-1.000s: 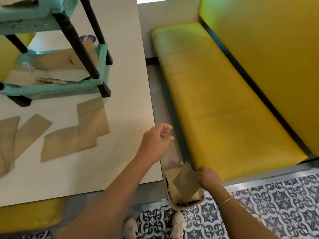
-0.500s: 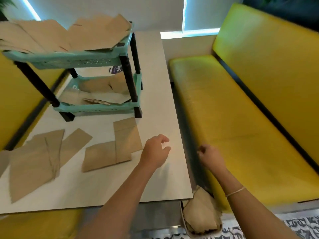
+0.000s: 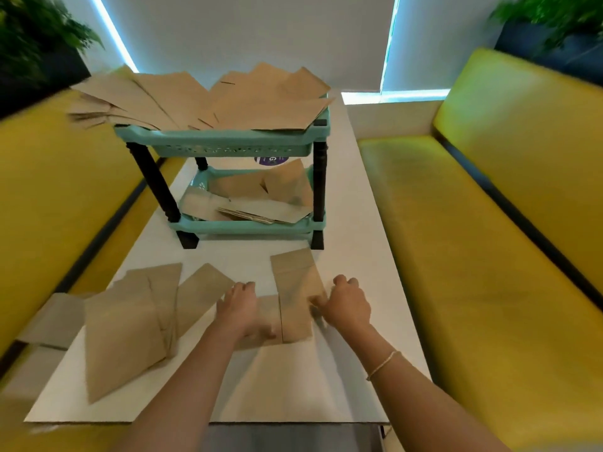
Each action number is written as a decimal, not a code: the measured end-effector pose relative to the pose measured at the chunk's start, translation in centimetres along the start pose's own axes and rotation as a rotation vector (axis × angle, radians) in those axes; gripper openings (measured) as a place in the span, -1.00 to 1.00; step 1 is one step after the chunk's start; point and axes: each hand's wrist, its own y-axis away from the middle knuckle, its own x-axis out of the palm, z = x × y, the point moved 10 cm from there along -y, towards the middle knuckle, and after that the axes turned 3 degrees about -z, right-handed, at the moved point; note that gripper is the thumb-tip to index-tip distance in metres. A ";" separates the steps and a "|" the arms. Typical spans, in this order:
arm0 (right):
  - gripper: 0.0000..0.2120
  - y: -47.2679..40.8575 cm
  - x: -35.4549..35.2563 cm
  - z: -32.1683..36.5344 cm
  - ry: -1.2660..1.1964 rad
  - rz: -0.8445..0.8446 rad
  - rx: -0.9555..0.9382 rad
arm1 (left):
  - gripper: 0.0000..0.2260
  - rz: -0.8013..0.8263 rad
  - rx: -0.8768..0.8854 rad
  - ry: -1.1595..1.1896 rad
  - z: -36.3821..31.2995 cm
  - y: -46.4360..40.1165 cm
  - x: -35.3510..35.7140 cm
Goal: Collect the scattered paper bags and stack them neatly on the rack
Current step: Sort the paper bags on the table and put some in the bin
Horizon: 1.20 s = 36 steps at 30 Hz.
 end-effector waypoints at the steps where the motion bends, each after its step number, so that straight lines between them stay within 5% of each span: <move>1: -0.41 0.0 0.4 0.2 0.023 -0.011 0.027 | -0.07 0.018 0.009 -0.024 0.3 0.0 0.2; 12: -0.43 -0.9 1.9 -1.2 0.014 0.069 0.251 | -0.30 0.126 0.092 0.014 -1.8 1.3 0.5; 19: -0.92 -0.3 -0.3 -2.9 -0.169 0.119 0.083 | -0.56 0.220 0.200 0.076 -5.1 2.6 1.2; 22: -0.86 0.7 -3.7 -8.0 -0.415 0.099 0.117 | -0.67 0.202 0.271 0.148 -8.0 3.3 0.8; 27: -0.53 2.5 -10.5 -21.6 -0.452 -0.201 0.386 | -0.88 0.039 0.343 0.460 -14.4 4.9 -1.2; 31: -0.76 4.5 -10.9 -30.0 -0.346 -0.297 0.437 | -0.87 0.035 0.409 0.625 -20.2 6.9 -1.8; 36: -0.79 5.1 -5.7 -34.3 -0.045 -0.090 0.396 | -0.85 0.045 0.471 0.640 -25.2 8.6 -1.0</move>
